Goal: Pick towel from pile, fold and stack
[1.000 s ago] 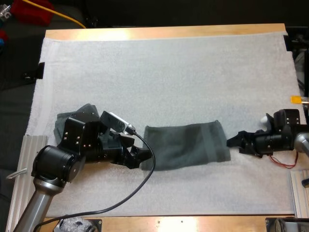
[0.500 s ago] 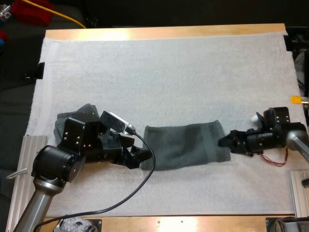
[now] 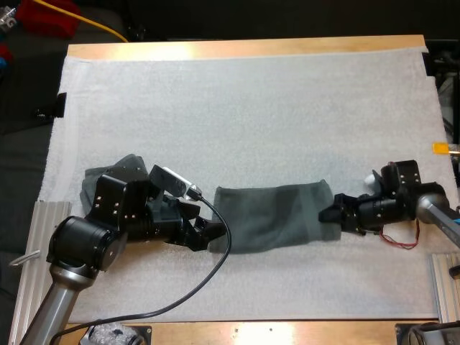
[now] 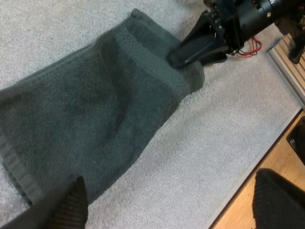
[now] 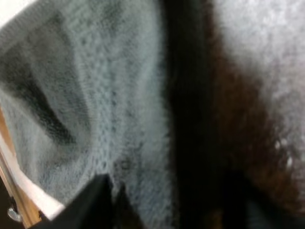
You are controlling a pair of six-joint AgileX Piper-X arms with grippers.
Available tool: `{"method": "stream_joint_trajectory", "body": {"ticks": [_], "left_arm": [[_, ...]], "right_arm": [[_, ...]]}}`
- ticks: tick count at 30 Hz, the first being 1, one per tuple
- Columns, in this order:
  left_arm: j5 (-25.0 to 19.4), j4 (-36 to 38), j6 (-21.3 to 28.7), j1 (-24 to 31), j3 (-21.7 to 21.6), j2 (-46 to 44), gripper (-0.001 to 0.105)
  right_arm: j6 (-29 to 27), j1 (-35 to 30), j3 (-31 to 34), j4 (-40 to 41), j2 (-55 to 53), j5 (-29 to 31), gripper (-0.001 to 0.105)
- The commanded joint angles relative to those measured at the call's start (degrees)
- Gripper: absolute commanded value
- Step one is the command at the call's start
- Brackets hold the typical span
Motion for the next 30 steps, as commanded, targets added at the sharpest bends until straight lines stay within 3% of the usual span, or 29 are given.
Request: {"method": "stream_joint_trajectory", "body": {"ticks": [1,7,22,30], "left_arm": [[0.33,0.18,-0.51,0.00,-0.30,-0.25,0.070],[2.51,0.48,-0.51,0.00,-0.30,-0.25,0.070],[3.71,1.08,-0.51,0.00,-0.30,-0.25,0.070],[3.73,1.08,-0.51,0.00,-0.30,-0.25,0.070]], "right_arm": [[0.59,0.36,0.72,1.37,0.80,0.80,0.035],[0.71,0.36,0.72,3.06,0.08,4.06,0.000],[-6.57,0.36,0.55,13.81,-15.02,31.11,0.002],[-8.87,0.36,-1.73,18.96,-19.46,41.04,0.002]]}}
